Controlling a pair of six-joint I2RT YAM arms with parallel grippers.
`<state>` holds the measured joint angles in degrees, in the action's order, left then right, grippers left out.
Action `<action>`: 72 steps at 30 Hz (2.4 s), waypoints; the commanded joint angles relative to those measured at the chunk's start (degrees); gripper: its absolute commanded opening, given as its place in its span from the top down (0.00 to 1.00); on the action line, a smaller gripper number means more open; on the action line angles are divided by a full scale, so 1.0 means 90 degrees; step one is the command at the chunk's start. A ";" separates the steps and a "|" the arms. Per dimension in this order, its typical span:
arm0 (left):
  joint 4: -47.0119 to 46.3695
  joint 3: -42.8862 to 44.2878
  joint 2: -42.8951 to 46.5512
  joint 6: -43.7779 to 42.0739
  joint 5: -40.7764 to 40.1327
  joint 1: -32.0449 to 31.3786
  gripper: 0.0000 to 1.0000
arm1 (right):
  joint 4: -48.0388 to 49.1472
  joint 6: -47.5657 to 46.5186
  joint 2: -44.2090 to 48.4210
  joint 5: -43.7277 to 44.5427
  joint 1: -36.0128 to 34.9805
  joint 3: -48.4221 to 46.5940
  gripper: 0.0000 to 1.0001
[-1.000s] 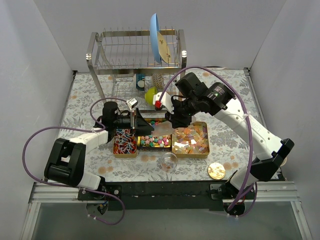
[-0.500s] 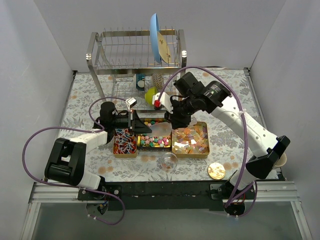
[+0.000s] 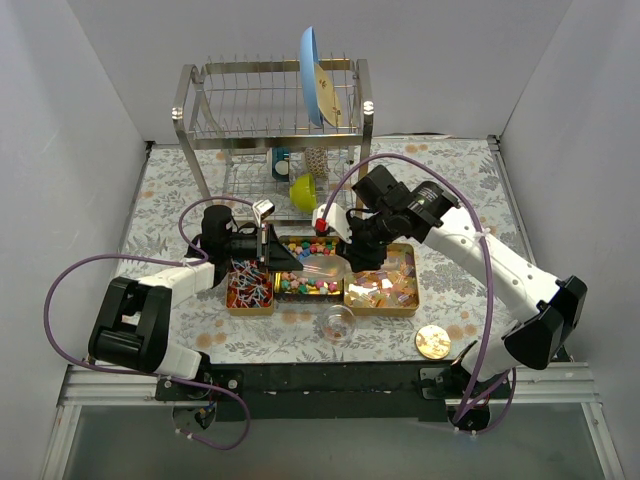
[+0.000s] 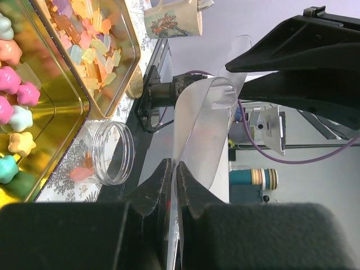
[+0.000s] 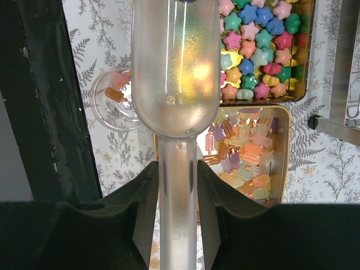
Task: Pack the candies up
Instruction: Adjust the spatula, then scoop the fake candies from the storage box.
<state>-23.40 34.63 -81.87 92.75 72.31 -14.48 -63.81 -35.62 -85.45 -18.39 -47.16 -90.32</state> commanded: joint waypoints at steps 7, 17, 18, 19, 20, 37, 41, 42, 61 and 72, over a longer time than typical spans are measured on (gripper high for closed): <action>0.0158 0.0205 0.0258 -0.0139 -0.0076 -0.0002 1.00 | 0.0284 -0.0066 0.0256 -0.0661 0.0435 0.0182 0.49; 0.0149 0.0185 0.0336 -0.0169 -0.0086 0.0007 1.00 | -0.0107 -0.0232 0.0178 -0.1160 0.0630 0.0368 0.49; 0.0129 0.0185 0.0346 -0.0159 -0.0076 -0.0002 1.00 | -0.0097 -0.0271 0.0188 -0.1160 0.0630 0.0426 0.49; 0.0129 0.0195 0.0356 -0.0140 -0.0086 -0.0002 1.00 | -0.0117 -0.0281 0.0188 -0.1160 0.0630 0.0514 0.49; 0.0119 0.0195 0.0356 -0.0140 -0.0066 -0.0002 1.00 | -0.0107 -0.0291 0.0188 -0.1160 0.0630 0.0563 0.48; 0.0110 0.0166 0.0405 -0.0140 -0.0095 0.0017 1.00 | 0.0147 -0.0193 -0.0086 -0.1433 0.0708 0.0631 0.82; 0.0535 0.0282 0.0424 -0.0421 -0.0376 0.0085 0.92 | 0.0127 -0.0261 0.0021 -0.1298 0.0738 0.0710 0.99; 0.0849 0.0370 0.0434 -0.0616 -0.0524 0.0153 0.80 | 0.0098 -0.0271 0.0089 -0.1180 0.0738 0.0690 0.99; 0.3381 0.1123 0.0805 -0.2473 -0.2624 0.0281 0.35 | -0.1259 -0.1365 0.0500 0.2355 0.1519 0.1208 0.99; 0.3381 0.0986 0.0864 -0.2581 -0.2820 0.0281 0.35 | -0.1259 -0.2761 0.0295 0.4035 0.1509 0.1442 0.99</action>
<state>6.83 43.57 -76.49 70.87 48.10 -12.05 -74.02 -53.43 -82.54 11.11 -33.50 -79.09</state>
